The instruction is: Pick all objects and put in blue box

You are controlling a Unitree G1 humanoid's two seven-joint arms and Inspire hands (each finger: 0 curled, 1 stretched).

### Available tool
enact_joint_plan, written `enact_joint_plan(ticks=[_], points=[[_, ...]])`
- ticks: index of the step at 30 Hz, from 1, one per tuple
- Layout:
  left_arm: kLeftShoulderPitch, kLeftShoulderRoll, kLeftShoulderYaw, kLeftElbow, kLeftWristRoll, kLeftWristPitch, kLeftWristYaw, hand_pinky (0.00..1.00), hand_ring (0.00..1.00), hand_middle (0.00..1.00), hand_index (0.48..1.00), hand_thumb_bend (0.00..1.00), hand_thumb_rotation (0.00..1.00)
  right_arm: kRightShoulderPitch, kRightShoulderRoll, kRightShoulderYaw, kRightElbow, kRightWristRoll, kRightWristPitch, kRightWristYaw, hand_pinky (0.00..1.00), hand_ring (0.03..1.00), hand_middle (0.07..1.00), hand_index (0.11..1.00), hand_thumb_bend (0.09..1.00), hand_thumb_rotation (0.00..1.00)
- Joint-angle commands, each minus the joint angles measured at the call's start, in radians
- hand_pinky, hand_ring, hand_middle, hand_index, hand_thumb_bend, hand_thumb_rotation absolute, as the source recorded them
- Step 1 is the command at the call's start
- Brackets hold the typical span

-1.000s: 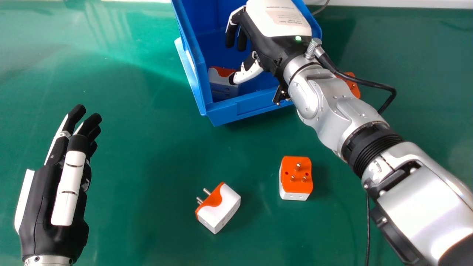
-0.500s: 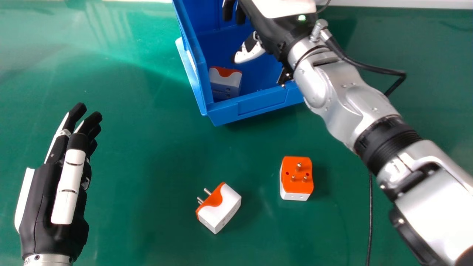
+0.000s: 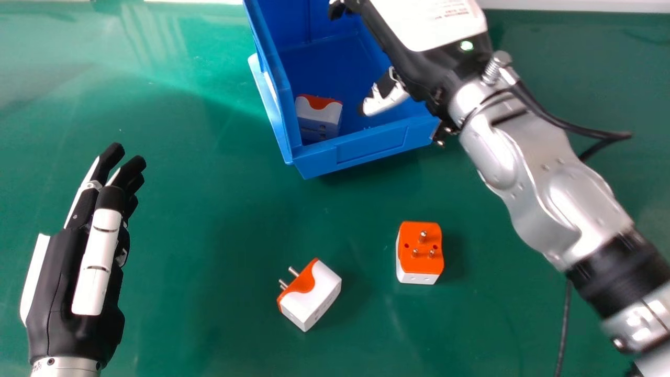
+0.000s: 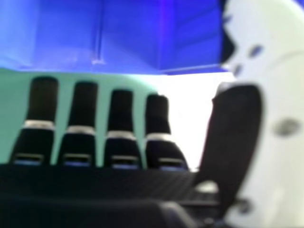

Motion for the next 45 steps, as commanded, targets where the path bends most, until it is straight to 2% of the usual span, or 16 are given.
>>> enact_joint_plan(ticks=[1, 8, 9, 12, 16, 22, 27, 31, 35, 38, 44, 45], points=[[0.003, 0.008, 0.006, -0.016, -0.007, -0.008, -0.002, 1.0, 0.94, 0.91, 0.922, 0.59, 0.79, 0.046, -0.032, -0.042, -0.117, -0.016, 0.019, 0.038, 0.73, 0.851, 0.866, 0.835, 0.786, 0.1], [0.007, 0.012, 0.006, -0.024, -0.008, 0.005, 0.0, 1.0, 0.94, 0.91, 0.922, 0.6, 0.78, 0.245, -0.092, -0.12, -0.367, -0.018, 0.046, 0.128, 0.89, 0.946, 0.948, 0.93, 0.885, 0.25], [0.007, 0.013, 0.007, -0.023, -0.009, 0.006, -0.002, 1.0, 0.94, 0.91, 0.922, 0.6, 0.78, 0.276, -0.098, -0.134, -0.395, -0.017, 0.043, 0.127, 0.89, 0.946, 0.948, 0.93, 0.885, 0.25], [0.007, 0.012, 0.008, -0.022, -0.016, 0.007, -0.007, 1.0, 0.95, 0.91, 0.925, 0.6, 0.78, 0.363, -0.105, -0.175, -0.469, -0.012, 0.036, 0.118, 0.94, 0.972, 0.974, 0.964, 0.917, 0.34], [0.009, 0.01, 0.007, -0.023, -0.016, 0.007, -0.006, 1.0, 0.95, 0.91, 0.926, 0.61, 0.77, 0.503, -0.099, -0.236, -0.566, -0.032, 0.035, 0.071, 0.95, 0.983, 0.983, 0.977, 0.93, 0.39], [0.012, 0.015, 0.007, -0.019, -0.011, 0.001, -0.014, 1.0, 0.94, 0.91, 0.925, 0.61, 0.77, 0.657, -0.062, -0.316, -0.65, -0.052, 0.041, 0.002, 0.97, 0.996, 0.996, 0.994, 0.896, 0.49], [0.013, 0.008, 0.002, -0.027, -0.007, 0.009, -0.004, 0.99, 0.94, 0.9, 0.92, 0.62, 0.77, 0.712, -0.023, -0.365, -0.676, -0.066, 0.062, -0.024, 0.97, 0.999, 0.999, 0.998, 0.873, 0.51], [0.015, 0.008, 0.002, -0.026, -0.018, 0.003, -0.015, 0.99, 0.93, 0.9, 0.917, 0.62, 0.77, 0.734, 0.0, -0.4, -0.675, -0.059, 0.077, -0.03, 0.99, 1.0, 1.0, 1.0, 0.855, 0.5], [0.016, 0.008, 0.005, -0.024, -0.016, 0.003, -0.013, 0.99, 0.93, 0.9, 0.92, 0.61, 0.77, 0.737, 0.019, -0.422, -0.664, -0.069, 0.112, -0.017, 1.0, 1.0, 1.0, 1.0, 0.852, 0.49], [0.013, 0.013, 0.005, -0.018, -0.021, 0.001, -0.022, 1.0, 0.94, 0.91, 0.928, 0.6, 0.77, 0.724, 0.017, -0.428, -0.634, -0.069, 0.128, -0.012, 0.99, 1.0, 1.0, 1.0, 0.85, 0.47], [0.007, 0.008, 0.005, -0.008, -0.016, -0.005, -0.017, 1.0, 0.94, 0.91, 0.93, 0.6, 0.77, 0.679, -0.003, -0.426, -0.56, -0.056, 0.136, 0.01, 0.96, 1.0, 1.0, 0.996, 0.851, 0.45], [0.007, 0.007, 0.005, -0.011, -0.015, -0.003, -0.012, 1.0, 0.94, 0.91, 0.928, 0.61, 0.77, 0.669, -0.008, -0.423, -0.545, -0.057, 0.138, 0.02, 0.95, 1.0, 1.0, 0.995, 0.852, 0.45]])
